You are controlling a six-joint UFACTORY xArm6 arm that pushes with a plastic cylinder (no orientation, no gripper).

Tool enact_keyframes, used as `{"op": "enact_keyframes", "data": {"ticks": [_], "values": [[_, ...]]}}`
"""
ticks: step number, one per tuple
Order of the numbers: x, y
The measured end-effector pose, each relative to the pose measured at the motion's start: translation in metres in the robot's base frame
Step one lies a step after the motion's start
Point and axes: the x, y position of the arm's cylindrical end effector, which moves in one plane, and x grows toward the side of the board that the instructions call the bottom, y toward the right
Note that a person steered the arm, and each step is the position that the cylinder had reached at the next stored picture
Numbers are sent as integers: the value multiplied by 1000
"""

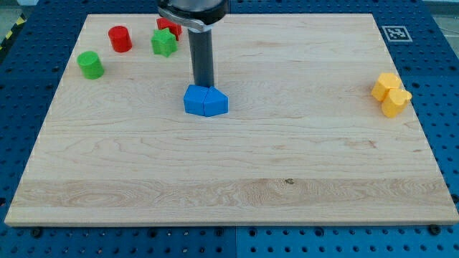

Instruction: Move your arm towards the bottom right of the green star

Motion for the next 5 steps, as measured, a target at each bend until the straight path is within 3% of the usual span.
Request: {"op": "enact_keyframes", "data": {"ticks": [5], "values": [[-25, -29]]}}
